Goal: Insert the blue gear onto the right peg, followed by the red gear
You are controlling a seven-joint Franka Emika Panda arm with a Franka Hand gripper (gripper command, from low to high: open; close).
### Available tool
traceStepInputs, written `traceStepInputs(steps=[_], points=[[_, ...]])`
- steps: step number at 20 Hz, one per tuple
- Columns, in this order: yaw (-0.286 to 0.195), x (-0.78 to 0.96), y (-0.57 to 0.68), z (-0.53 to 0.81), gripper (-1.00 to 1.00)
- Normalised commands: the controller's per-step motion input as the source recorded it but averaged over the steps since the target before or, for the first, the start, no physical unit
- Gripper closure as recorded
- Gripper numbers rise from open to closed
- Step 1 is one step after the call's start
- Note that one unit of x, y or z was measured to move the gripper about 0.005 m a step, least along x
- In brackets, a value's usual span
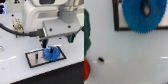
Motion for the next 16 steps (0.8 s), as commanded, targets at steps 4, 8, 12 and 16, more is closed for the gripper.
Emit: traceStepInputs(steps=[4,8,12,16], points=[[0.000,-0.53,0.53,0.08,-1.00],[0.000,-0.52,0.61,0.00,-1.00],[0.000,-0.60,0.55,0.00,-1.00],[0.000,-0.42,0.45,-0.08,-1.00]])
